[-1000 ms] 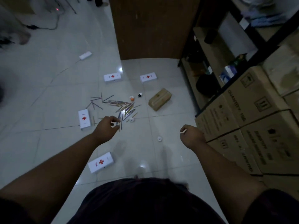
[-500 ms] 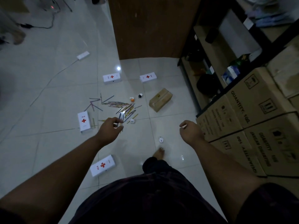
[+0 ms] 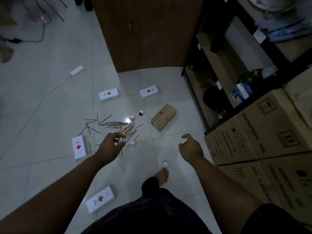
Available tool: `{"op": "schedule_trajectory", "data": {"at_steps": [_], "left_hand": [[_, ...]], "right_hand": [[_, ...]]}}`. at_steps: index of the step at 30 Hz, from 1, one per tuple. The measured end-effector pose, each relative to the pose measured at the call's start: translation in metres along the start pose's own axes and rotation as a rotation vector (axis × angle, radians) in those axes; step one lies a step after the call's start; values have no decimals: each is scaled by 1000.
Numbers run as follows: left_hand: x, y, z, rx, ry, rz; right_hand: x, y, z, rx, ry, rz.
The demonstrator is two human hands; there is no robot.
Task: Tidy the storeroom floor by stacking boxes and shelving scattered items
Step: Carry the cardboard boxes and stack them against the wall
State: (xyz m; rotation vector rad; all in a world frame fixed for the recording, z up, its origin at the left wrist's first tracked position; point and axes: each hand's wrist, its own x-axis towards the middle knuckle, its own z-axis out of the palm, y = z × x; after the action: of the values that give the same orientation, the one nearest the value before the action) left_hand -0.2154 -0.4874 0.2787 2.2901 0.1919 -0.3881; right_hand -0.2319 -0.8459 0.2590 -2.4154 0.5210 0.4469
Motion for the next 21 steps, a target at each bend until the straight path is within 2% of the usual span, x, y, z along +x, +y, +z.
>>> {"op": "schedule_trajectory", "data": {"at_steps": [8,12,17,21], "left_hand": [[87,35,28,27,-22,-28],[130,46,49,43,-42,-28],[199,50,92,17,-80,-22],[254,22,142,20,-162,-53]], "right_hand": [[106,3,-16,48,-73,109],[152,9,-11,148,-95,221],[202,22,18,258,-104,323],[248,35,63,343,-130,409]]}}
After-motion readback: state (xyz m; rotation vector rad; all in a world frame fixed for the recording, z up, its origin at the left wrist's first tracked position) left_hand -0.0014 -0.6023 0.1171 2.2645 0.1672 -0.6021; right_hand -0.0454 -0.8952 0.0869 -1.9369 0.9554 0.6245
